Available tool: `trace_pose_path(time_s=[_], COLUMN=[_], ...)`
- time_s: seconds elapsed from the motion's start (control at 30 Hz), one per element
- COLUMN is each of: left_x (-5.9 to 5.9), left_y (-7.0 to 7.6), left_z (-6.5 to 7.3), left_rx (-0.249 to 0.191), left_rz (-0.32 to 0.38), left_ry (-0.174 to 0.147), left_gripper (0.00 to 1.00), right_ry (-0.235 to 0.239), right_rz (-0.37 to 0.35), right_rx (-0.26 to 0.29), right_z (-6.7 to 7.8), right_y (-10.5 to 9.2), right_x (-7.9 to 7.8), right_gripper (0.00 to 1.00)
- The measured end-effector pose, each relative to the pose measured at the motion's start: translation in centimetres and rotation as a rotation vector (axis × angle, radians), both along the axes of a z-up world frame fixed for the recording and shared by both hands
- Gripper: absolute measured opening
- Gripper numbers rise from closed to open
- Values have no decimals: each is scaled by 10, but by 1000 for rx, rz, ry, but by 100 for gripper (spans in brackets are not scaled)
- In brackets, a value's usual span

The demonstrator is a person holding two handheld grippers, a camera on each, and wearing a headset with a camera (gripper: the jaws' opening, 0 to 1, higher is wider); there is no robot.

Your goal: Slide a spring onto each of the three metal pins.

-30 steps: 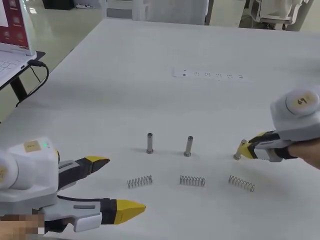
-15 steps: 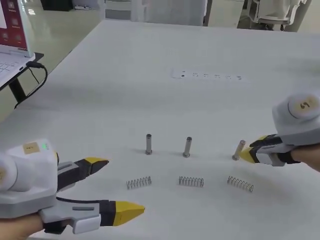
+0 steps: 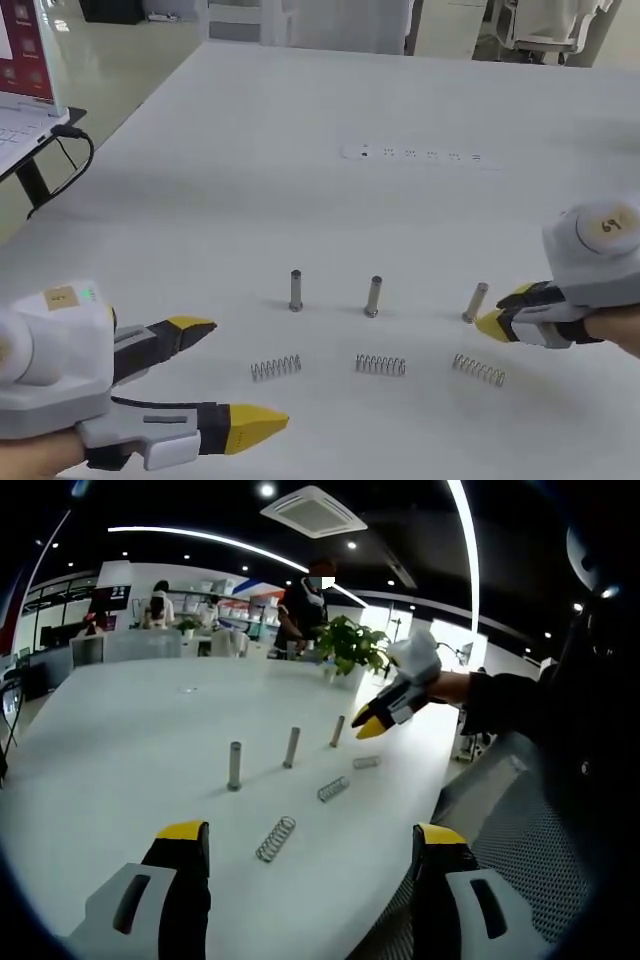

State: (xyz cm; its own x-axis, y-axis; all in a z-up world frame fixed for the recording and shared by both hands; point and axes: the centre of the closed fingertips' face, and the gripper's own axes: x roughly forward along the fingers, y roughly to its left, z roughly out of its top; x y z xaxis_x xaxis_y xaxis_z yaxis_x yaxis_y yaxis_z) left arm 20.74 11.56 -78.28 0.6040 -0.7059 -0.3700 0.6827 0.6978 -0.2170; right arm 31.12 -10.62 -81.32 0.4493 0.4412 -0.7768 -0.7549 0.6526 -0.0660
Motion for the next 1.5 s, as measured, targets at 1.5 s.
trace_pose_path(time_s=[1.5], left_x=[1], left_y=[0], left_z=[5], left_rx=[-17], left_rz=[8], left_ry=[-19], left_gripper=[80], right_ry=[102], right_rz=[250], right_rx=[-136], right_z=[-21], right_y=[28], right_x=[-31], right_gripper=[19])
